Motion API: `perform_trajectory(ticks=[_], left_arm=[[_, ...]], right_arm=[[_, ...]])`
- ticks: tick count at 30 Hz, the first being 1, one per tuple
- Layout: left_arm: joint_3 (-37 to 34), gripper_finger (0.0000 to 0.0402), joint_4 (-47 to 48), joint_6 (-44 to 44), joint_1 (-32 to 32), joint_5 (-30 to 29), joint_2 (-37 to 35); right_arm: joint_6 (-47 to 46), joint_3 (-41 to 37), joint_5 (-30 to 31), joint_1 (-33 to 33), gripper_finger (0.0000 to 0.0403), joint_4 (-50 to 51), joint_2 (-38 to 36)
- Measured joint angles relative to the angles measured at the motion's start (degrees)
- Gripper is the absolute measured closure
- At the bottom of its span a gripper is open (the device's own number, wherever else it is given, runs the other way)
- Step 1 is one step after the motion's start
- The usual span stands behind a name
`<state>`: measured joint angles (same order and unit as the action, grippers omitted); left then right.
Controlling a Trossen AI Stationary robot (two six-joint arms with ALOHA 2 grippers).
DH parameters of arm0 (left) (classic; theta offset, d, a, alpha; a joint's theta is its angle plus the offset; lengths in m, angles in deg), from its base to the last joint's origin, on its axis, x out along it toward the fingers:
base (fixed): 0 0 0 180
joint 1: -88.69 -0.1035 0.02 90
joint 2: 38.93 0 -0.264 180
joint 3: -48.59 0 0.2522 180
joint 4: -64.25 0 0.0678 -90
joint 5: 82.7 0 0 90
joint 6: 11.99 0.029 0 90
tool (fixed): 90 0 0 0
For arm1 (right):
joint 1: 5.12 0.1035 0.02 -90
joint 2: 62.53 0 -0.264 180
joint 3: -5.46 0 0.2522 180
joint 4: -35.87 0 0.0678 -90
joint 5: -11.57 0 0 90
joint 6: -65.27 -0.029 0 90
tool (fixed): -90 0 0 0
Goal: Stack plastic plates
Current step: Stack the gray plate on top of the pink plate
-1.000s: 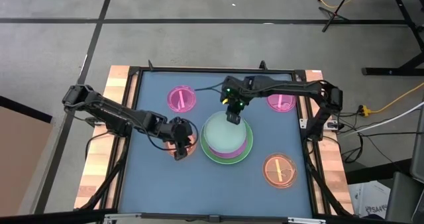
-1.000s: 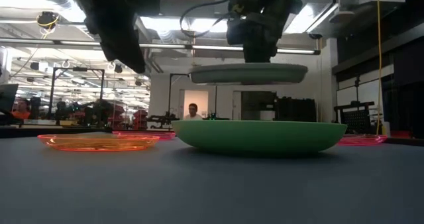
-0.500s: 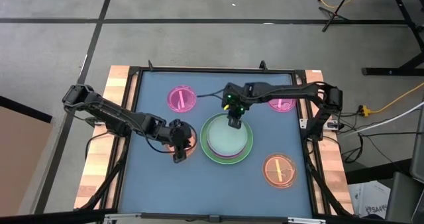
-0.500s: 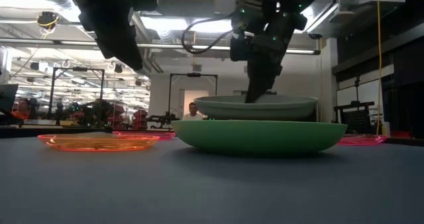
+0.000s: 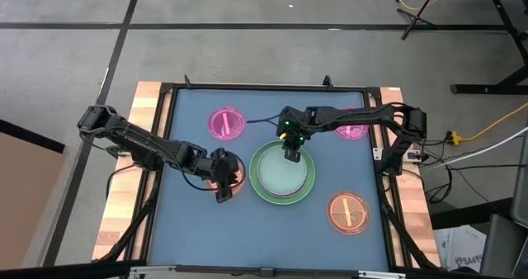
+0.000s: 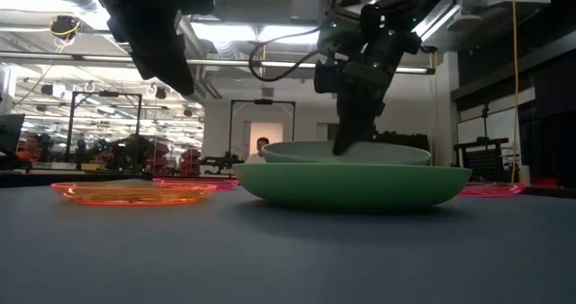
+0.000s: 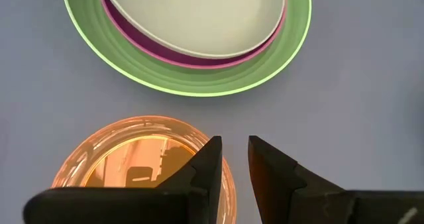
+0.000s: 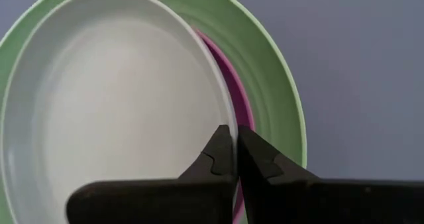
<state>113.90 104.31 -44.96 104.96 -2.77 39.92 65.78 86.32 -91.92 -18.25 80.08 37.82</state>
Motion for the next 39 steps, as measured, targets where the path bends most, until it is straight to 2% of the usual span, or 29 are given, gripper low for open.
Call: perform_trajectory(ticks=[19,39], left_arm=[[-0.02,0.0334,-0.02,-0.02,0.0,0.0,0.02],[-0.02,0.0334,-0.01,-0.01,0.0,0.0,0.04]], right_arm=[[0.01,-2.19,0.0,-0.02,0.0401,-2.41,0.0],[0.0,-2.19,0.02,-0.02,0.0346,-2.57,0.0]])
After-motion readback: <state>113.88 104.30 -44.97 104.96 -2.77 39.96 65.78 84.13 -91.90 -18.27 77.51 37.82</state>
